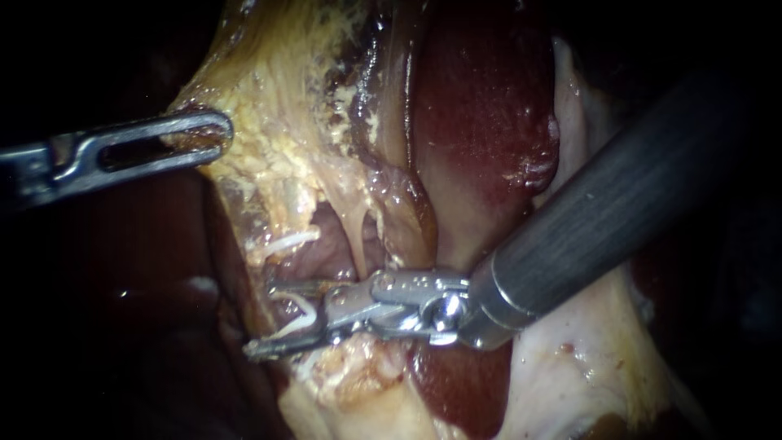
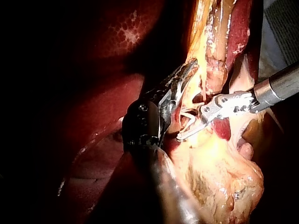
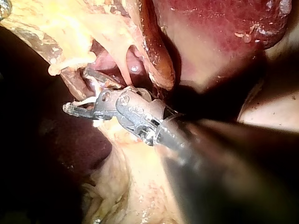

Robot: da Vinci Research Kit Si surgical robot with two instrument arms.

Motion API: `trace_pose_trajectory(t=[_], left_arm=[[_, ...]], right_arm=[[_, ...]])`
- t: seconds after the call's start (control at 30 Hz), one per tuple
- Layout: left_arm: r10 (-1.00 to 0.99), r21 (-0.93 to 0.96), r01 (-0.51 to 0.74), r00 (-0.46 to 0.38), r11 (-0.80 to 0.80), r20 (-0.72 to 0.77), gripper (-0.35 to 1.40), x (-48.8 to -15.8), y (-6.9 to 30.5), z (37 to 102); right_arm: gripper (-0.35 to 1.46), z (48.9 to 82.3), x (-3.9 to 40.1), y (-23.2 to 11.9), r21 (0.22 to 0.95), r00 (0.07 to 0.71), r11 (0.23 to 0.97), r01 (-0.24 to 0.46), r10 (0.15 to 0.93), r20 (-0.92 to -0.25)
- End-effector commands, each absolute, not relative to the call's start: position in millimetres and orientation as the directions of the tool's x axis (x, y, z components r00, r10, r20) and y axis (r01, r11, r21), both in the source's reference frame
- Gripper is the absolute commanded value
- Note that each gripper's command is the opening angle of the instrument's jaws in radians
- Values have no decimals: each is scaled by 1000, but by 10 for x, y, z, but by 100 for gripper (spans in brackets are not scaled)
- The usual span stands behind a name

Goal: Clipping first clip right tube

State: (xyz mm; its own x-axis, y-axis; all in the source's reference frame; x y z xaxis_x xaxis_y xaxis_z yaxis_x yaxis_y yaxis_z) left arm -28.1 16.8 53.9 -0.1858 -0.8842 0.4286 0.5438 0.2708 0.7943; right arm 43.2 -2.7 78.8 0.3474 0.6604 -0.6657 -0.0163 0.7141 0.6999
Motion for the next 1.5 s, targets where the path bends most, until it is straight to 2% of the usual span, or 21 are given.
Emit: trace_pose_trajectory(t=[0.03,0.4,0.83,0.97,1.17,1.5], left_arm=[[-884,795,543,-186,271,429,-35,-281,168,538],[-884,795,543,-185,272,429,-35,-279,168,539],[-885,796,541,-183,273,428,-35,-268,171,544],[-885,796,541,-183,273,428,-35,-268,171,544],[-885,795,541,-183,273,429,-35,-264,171,544],[-885,795,541,-183,273,428,-35,-261,170,542]], right_arm=[[60,787,432,-27,700,347,714,-16,660,-666],[60,782,424,-27,699,346,715,-19,661,-666],[60,710,339,8,721,336,692,-43,690,-641],[60,699,324,15,718,334,695,-39,686,-646],[60,702,310,18,716,333,696,-46,687,-646],[60,731,286,32,713,331,698,-61,688,-646]])
